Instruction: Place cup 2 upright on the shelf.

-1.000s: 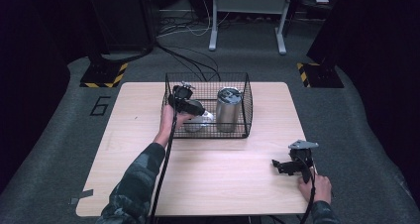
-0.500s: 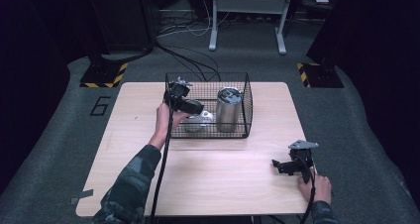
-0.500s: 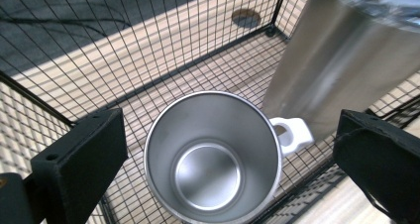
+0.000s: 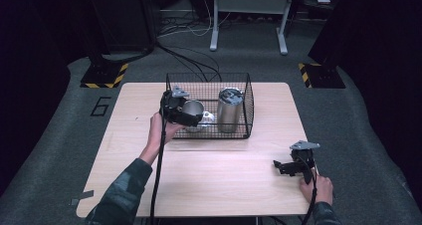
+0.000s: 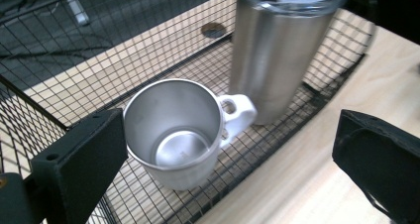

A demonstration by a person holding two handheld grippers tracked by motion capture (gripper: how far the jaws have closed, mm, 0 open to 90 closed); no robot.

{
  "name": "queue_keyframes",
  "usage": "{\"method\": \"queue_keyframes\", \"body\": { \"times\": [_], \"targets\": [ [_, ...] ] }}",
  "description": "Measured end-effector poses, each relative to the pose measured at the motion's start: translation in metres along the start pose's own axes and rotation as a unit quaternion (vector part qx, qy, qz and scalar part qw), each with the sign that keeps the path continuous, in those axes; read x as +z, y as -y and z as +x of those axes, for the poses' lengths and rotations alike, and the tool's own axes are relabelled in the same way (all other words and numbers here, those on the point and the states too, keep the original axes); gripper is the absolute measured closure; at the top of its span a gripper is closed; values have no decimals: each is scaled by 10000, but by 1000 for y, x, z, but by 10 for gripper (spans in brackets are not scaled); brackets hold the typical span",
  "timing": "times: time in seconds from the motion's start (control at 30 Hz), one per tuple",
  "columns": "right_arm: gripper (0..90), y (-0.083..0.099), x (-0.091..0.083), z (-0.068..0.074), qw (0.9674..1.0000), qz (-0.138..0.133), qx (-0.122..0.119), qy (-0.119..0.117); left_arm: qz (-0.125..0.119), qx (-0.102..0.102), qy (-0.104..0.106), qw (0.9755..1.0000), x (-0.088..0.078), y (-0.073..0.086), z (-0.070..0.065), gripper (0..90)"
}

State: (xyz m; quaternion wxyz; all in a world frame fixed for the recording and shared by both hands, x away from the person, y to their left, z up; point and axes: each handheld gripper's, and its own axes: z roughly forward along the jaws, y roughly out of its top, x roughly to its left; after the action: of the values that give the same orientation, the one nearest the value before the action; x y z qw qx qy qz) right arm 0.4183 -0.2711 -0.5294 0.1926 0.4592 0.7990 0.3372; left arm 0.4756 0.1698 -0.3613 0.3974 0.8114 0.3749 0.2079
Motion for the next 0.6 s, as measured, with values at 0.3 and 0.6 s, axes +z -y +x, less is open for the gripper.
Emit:
{"method": "queue_keyframes", "body": {
  "times": [0.3, 0.6],
  "targets": [
    [0, 0, 0, 0, 10000, 1, 5, 4, -134, 117, 30, 9998, -27, 35, -12, 1],
    [0, 0, 0, 0, 10000, 0, 7, 4, -92, -108, -85, 9999, -46, 90, -5, 1]
  ]
}}
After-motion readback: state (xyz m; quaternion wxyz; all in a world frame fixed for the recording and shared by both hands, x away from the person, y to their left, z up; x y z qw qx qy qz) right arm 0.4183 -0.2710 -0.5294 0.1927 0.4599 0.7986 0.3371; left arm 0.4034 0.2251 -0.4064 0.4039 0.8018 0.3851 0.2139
